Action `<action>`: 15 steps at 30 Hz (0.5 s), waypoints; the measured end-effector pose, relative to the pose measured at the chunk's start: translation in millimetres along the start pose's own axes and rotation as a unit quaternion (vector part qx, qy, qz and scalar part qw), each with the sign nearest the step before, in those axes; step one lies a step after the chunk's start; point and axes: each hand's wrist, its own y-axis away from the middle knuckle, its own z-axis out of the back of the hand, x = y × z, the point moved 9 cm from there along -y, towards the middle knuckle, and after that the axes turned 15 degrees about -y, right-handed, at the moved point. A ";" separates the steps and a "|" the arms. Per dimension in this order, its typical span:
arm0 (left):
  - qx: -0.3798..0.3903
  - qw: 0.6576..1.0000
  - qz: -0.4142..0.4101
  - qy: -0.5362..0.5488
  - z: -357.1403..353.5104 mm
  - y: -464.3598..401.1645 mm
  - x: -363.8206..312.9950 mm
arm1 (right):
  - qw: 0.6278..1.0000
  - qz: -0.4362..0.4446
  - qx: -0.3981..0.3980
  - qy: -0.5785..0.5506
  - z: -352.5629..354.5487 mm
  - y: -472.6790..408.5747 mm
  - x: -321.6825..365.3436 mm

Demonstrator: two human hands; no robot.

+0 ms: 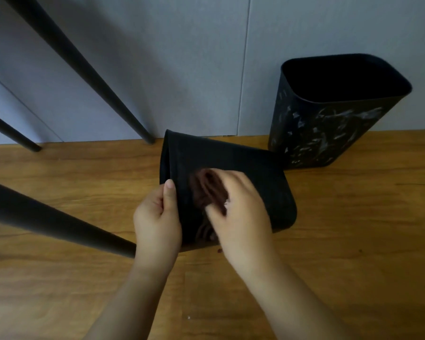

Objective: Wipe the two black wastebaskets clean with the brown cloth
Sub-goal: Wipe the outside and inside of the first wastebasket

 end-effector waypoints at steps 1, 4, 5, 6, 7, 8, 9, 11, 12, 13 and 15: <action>-0.002 1.000 0.007 -0.003 1.5 0.5 1.9 | 0.999 -0.025 -0.025 0.007 11.4 -1.7 -16.8; -0.002 1.000 0.025 -0.004 4.6 0.8 5.0 | 0.987 -0.121 -0.109 0.006 60.4 -3.1 -79.6; 0.000 1.000 0.027 -0.005 4.4 1.2 4.4 | 0.979 -0.153 -0.135 0.003 74.9 -1.6 -96.2; 0.003 1.000 0.026 -0.004 3.5 1.2 2.9 | 0.971 -0.178 -0.157 0.005 85.3 0.9 -106.7; 0.007 1.000 0.021 -0.003 2.5 1.1 0.2 | 0.966 -0.192 -0.172 0.021 89.9 4.8 -109.1; 0.009 1.000 0.016 -0.003 1.5 0.7 -2.4 | 0.964 -0.190 -0.180 0.045 89.4 8.5 -104.9; 0.010 1.000 0.013 -0.003 0.5 -0.1 -4.1 | 0.967 -0.170 -0.180 0.062 84.1 12.5 -94.6; 0.013 1.000 0.026 -0.001 0.1 -1.9 -3.2 | 0.983 -0.106 -0.146 0.038 62.7 20.3 -65.1; 0.016 0.999 0.040 0.000 0.2 -2.7 -0.4 | 0.991 -0.071 -0.109 0.020 49.9 23.0 -53.8; 0.019 0.998 0.053 0.002 0.7 -3.0 2.6 | 0.996 -0.042 -0.071 0.016 39.3 24.7 -46.0; 0.023 0.997 0.070 0.004 2.4 -3.0 7.7 | 0.998 -0.023 -0.052 0.021 40.5 21.3 -52.7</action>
